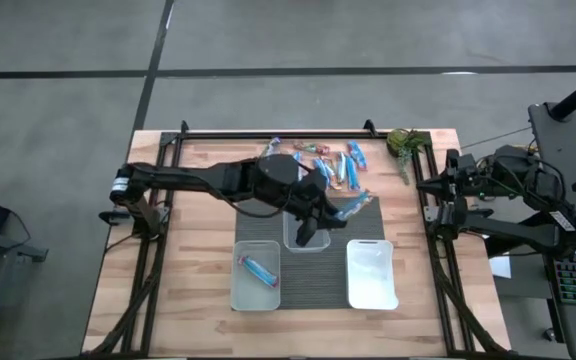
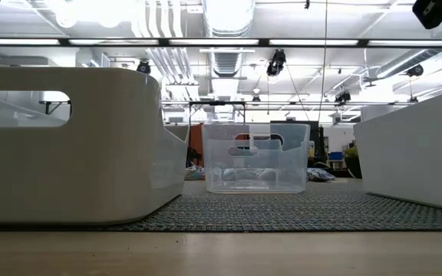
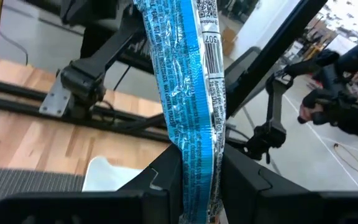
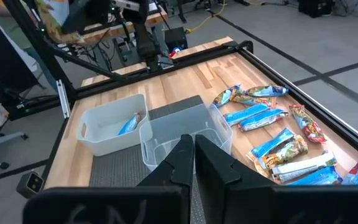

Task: Pick and place Granola Bars by type
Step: Put the orange granola bar into the white bin

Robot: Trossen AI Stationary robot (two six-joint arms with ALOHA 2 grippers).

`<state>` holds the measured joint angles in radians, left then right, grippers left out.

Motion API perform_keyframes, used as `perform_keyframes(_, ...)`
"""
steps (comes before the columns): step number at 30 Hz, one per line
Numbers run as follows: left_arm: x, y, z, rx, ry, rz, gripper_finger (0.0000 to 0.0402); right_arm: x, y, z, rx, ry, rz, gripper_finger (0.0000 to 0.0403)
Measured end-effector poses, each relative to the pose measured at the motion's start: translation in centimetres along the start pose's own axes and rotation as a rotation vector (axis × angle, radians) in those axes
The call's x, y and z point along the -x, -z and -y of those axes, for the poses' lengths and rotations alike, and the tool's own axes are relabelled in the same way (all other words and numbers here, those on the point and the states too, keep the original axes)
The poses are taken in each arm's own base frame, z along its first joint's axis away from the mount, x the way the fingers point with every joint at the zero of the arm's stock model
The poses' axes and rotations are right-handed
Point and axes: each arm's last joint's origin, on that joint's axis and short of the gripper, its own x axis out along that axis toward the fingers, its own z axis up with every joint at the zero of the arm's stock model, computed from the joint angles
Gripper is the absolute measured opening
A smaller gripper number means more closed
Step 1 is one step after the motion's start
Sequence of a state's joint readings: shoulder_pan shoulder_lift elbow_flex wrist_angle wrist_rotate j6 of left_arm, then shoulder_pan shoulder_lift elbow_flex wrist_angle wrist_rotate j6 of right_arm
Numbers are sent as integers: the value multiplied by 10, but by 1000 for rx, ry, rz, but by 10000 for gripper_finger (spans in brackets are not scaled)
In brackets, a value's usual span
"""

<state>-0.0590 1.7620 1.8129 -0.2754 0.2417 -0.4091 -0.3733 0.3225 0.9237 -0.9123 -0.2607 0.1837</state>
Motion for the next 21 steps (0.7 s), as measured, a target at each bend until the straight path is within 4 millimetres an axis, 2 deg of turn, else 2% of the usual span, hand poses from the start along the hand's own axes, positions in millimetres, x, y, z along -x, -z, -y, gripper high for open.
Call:
perform_keyframes(11, -32, 20, -16, 23, -10, -48, 71, -1, 0, 0, -35, 5, -3, 9)
perform_keyframes(21, -80, 49, -40, 44, 19, -126, 71, -3, 0, 2, -39, 32, -15, 9)
